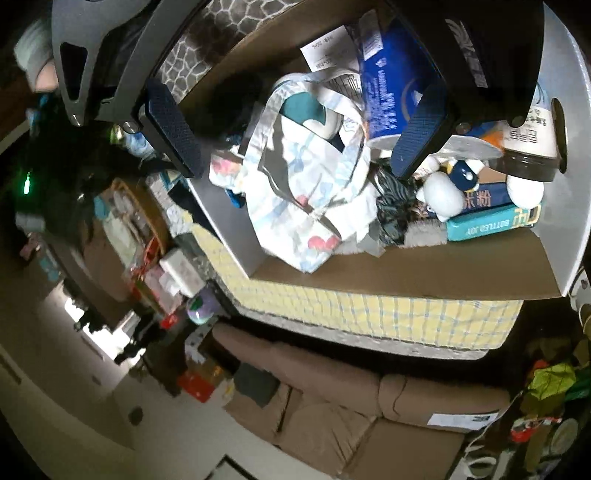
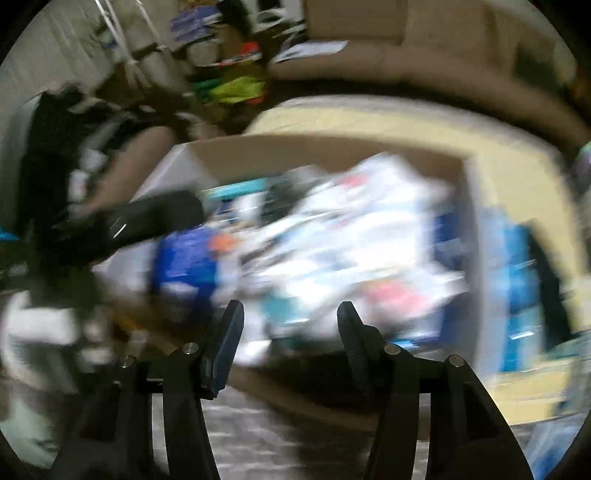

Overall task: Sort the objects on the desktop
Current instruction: 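Press the bag down into the box with the right gripper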

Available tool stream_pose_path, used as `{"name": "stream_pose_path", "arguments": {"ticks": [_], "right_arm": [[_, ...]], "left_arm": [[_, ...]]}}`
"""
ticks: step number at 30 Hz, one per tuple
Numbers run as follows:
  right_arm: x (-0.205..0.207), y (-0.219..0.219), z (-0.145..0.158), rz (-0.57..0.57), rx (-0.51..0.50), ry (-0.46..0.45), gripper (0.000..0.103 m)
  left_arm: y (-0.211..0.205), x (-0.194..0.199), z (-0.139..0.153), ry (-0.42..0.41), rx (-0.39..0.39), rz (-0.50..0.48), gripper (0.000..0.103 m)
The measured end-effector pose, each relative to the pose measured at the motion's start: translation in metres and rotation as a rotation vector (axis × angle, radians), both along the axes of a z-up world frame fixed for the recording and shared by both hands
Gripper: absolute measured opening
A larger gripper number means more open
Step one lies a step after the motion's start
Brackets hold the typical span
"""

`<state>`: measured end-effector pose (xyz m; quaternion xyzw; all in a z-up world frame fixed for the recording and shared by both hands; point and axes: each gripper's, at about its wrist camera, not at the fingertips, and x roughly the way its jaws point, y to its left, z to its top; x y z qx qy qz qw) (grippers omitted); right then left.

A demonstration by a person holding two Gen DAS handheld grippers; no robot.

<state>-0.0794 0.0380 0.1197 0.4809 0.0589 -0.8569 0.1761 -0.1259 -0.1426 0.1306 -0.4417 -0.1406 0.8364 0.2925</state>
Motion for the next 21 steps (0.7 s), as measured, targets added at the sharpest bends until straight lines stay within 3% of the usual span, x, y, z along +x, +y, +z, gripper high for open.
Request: {"name": "stream_pose_path", "arguments": {"ticks": [6, 7, 9, 12, 15, 21], "right_arm": [[-0.032, 0.012, -0.005, -0.009, 0.021, 0.051, 0.052], [-0.035, 0.005, -0.010, 0.004, 0.020, 0.057, 0.049], [-0.043, 0.000, -0.020, 0.027, 0.040, 0.038, 0.033], [-0.050, -0.001, -0.043, 0.011, 0.123, -0.038, 0.024], [-0.051, 0.006, -0.061, -0.009, 0.194, -0.086, 0.022], [-0.043, 0.020, -0.046, -0.046, 0.154, -0.063, 0.022]], "left_arm": [[0.013, 0.003, -0.004, 0.013, -0.053, -0.021, 0.103], [0.012, 0.002, -0.004, 0.013, -0.051, -0.022, 0.103], [0.010, 0.001, -0.004, 0.011, -0.047, -0.024, 0.103], [0.009, 0.001, -0.003, 0.008, -0.042, -0.028, 0.103], [0.011, 0.002, -0.002, 0.009, -0.041, -0.038, 0.103], [0.018, 0.010, -0.001, 0.023, -0.056, -0.054, 0.103]]}}
